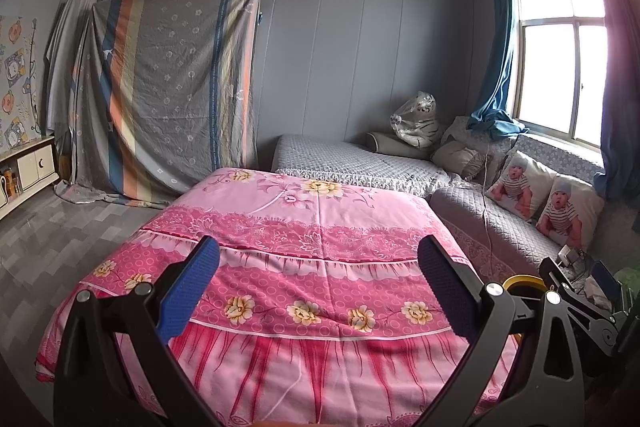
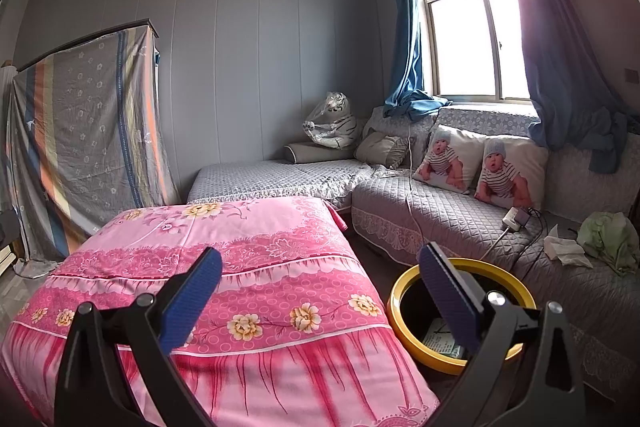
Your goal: Collect trash
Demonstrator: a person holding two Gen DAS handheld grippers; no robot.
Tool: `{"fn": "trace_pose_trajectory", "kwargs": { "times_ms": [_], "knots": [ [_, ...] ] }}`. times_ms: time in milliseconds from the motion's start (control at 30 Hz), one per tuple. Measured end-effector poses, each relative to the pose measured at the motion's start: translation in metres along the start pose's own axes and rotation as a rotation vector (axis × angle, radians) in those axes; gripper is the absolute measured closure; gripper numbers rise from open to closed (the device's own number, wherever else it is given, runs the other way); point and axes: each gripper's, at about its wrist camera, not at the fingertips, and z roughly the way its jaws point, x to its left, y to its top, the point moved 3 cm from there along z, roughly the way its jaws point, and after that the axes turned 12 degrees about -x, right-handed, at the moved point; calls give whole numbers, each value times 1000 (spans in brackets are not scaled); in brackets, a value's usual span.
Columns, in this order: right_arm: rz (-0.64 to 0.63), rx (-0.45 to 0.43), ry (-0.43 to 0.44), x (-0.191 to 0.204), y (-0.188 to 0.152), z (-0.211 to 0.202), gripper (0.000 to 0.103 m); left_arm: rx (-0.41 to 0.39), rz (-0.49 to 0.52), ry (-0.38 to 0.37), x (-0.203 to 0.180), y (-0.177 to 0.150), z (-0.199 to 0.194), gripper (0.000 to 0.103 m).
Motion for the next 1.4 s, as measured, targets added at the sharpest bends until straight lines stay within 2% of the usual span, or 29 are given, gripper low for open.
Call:
{"fn": "trace_pose_trajectory", "kwargs": {
  "times_ms": [1400],
  "knots": [
    [3, 37, -12, -3, -6, 6, 8, 27, -16, -25, -4, -6, 8, 8]
  ]
}}
